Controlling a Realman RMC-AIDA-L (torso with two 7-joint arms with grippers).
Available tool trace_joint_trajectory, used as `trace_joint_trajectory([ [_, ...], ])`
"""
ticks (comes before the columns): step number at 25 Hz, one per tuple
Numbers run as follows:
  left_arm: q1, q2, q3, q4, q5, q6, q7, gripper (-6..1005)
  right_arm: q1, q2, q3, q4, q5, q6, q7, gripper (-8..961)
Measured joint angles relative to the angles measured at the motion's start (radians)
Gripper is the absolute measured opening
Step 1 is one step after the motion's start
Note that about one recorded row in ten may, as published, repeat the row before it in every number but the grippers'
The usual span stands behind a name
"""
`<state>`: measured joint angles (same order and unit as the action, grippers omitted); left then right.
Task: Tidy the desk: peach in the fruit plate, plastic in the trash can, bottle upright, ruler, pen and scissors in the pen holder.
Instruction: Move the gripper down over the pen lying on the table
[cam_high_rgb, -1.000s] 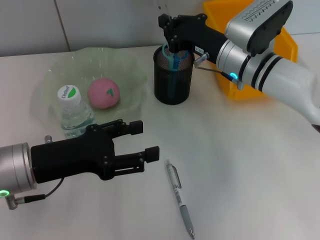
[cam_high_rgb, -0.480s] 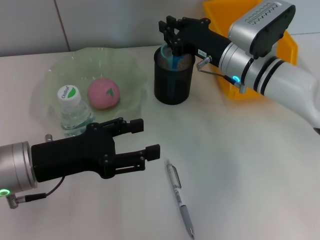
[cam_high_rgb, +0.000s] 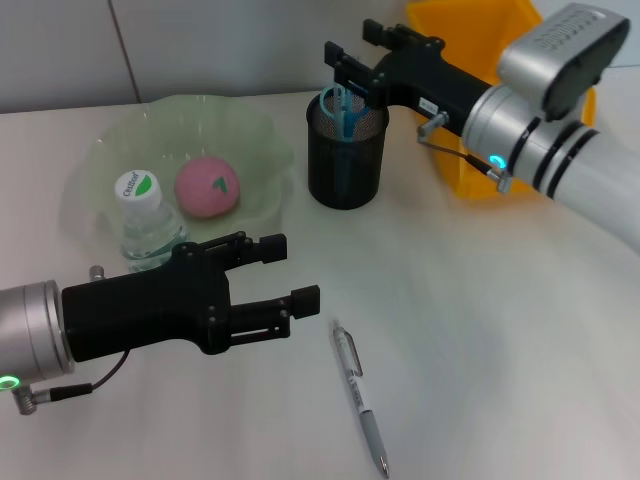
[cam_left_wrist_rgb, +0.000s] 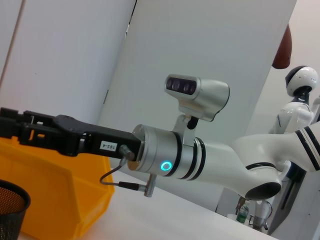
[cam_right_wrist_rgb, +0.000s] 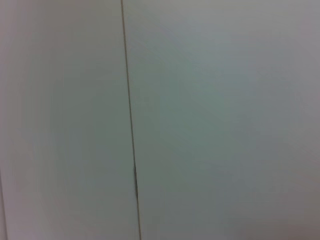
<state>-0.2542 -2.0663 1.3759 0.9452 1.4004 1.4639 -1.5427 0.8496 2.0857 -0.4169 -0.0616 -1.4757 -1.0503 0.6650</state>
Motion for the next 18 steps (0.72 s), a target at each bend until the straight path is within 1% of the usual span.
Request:
trace_joint_trajectory([
  [5,-0.001,0.002,0.0,-0.001,0.0,0.004,0.01,803,-0.029,-0.003,-0.011,-0.023,-0.002,-0.058,0.08,676],
  [7,-0.002,0.002,0.0,-0.002,0.0,0.006,0.011,803,-0.063,-0.004,-0.024,-0.051,-0.006,-0.133,0.131,747],
  [8,-0.004,0.003,0.0,-0.003,0.004,0.011,0.014,803,-0.108,-0.005,-0.06,-0.098,-0.008,-0.23,0.194,783],
  [9,-0.004,0.003,0.0,-0.003,0.004,0.011,0.014,803,-0.108,-0.005,-0.06,-0.098,-0.008,-0.23,0.194,783],
  [12,-0.005,0.003,0.0,-0.003,0.007,0.023,0.022,803,-0.196,-0.008,-0.161,-0.221,-0.009,-0.357,0.354,783],
  [13,-0.006,0.003,0.0,-0.002,0.01,0.031,0.027,803,-0.262,-0.015,-0.238,-0.322,-0.01,-0.439,0.469,783],
  [14,-0.006,0.003,0.0,-0.002,0.01,0.031,0.027,803,-0.293,-0.019,-0.268,-0.37,-0.01,-0.482,0.523,782],
  [15,-0.011,0.004,0.0,-0.003,0.013,0.041,0.035,803,-0.324,-0.026,-0.295,-0.419,-0.012,-0.522,0.57,782],
  [16,-0.011,0.004,0.0,-0.003,0.013,0.041,0.035,803,-0.324,-0.026,-0.295,-0.419,-0.012,-0.522,0.57,782],
  [17,-0.012,0.004,0.0,-0.004,0.013,0.044,0.037,803,-0.349,-0.034,-0.309,-0.457,-0.02,-0.559,0.613,782],
  [18,-0.014,0.005,0.001,-0.005,0.016,0.046,0.04,803,-0.399,-0.055,-0.331,-0.534,-0.056,-0.631,0.7,782],
])
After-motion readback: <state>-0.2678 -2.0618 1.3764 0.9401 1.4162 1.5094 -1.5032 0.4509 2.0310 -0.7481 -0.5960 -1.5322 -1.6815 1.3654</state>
